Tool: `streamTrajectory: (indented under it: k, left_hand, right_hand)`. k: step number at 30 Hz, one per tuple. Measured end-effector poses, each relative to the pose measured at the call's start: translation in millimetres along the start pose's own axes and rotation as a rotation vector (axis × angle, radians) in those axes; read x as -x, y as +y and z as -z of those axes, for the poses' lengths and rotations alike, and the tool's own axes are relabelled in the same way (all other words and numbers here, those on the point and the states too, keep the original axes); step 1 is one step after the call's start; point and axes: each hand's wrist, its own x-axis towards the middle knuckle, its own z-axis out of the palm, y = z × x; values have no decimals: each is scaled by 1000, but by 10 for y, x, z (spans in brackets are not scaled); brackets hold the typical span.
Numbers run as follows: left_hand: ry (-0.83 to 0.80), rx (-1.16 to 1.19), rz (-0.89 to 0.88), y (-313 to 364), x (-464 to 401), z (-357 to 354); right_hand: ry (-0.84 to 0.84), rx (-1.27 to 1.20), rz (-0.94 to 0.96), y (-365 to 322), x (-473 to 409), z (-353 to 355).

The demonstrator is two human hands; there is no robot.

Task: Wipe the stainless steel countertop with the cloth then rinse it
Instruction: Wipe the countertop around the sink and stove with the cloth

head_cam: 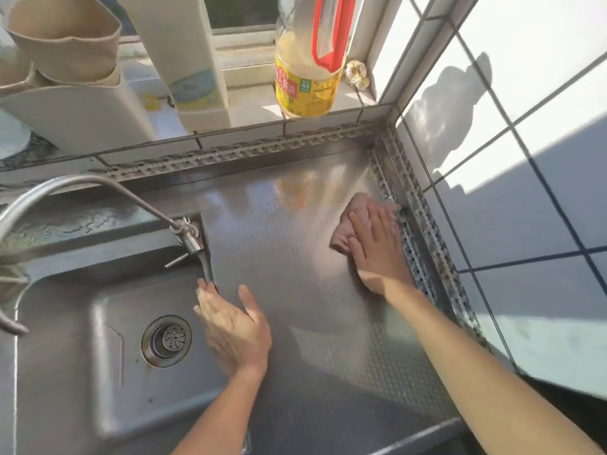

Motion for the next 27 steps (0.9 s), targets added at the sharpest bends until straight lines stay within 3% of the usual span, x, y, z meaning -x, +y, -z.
streamTrajectory:
  k: [4, 6, 9, 11, 13, 17, 20, 22, 24, 27]
  left_hand:
    - [12, -49, -18, 3, -20, -9]
    - [15, -65, -26, 11, -24, -10]
    - [9, -77, -31, 25, -27, 7]
    - [10, -74, -28, 44, -29, 19]
    - [5, -70, -16, 50, -24, 20]
    - [-5, -68, -2, 57, -31, 32]
    - [5, -69, -3, 60, -22, 30]
    - [7, -65, 5, 56, -27, 23]
    - [7, -68, 9, 58, -24, 22]
    - [2, -67, 6, 54, -31, 17]
  right_hand:
    - [171, -132, -178, -811, -708, 11]
    - [162, -119, -49, -1318, -801, -102]
    - [78, -44, 322, -1770, -506, -359]
    - [26, -18, 515, -1666, -228, -448]
    - [10, -28, 576, -1299, -88, -414]
    - [59, -5, 402, -393, -198, -100]
    - [124, -30, 94, -195, -596, 105]
    - [192, -81, -135, -496, -893, 121]
    - [211, -125, -242, -986, -1069, 26]
    - [196, -75, -62, -1717, -933, -262]
